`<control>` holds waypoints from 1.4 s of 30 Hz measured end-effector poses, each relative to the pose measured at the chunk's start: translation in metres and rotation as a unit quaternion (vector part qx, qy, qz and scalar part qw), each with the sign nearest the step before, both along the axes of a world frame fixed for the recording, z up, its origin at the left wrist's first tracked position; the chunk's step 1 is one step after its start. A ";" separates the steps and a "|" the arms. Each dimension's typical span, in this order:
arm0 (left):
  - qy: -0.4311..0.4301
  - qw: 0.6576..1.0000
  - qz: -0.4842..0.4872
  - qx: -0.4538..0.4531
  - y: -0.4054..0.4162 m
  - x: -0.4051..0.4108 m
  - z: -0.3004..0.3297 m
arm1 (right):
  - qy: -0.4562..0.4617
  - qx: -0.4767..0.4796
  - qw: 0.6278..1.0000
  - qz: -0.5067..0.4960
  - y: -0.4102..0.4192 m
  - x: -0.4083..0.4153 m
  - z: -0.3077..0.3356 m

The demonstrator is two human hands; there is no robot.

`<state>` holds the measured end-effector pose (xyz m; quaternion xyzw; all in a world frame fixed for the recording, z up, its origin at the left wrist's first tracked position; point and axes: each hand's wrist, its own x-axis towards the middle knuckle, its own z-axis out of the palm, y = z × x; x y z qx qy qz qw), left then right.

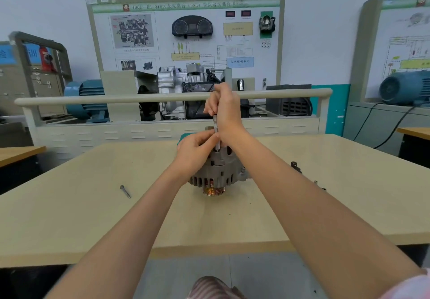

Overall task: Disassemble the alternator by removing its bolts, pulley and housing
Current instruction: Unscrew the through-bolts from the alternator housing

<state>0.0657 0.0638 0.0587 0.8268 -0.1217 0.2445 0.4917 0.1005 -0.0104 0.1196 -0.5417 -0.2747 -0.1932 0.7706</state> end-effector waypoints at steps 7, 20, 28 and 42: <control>0.020 0.991 0.035 -0.125 -0.005 0.005 -0.005 | -0.195 -0.444 0.720 -0.497 0.013 -0.011 -0.022; 0.055 0.994 -0.095 0.021 0.013 0.007 0.013 | -0.079 -0.129 0.984 -0.097 -0.001 -0.009 -0.006; 0.019 0.995 -0.094 -0.032 0.010 0.005 0.005 | -0.116 -0.247 0.950 -0.154 -0.007 -0.008 -0.009; 0.010 0.993 -0.108 -0.036 0.010 0.008 0.003 | -0.173 -0.389 0.895 -0.137 -0.029 0.007 -0.009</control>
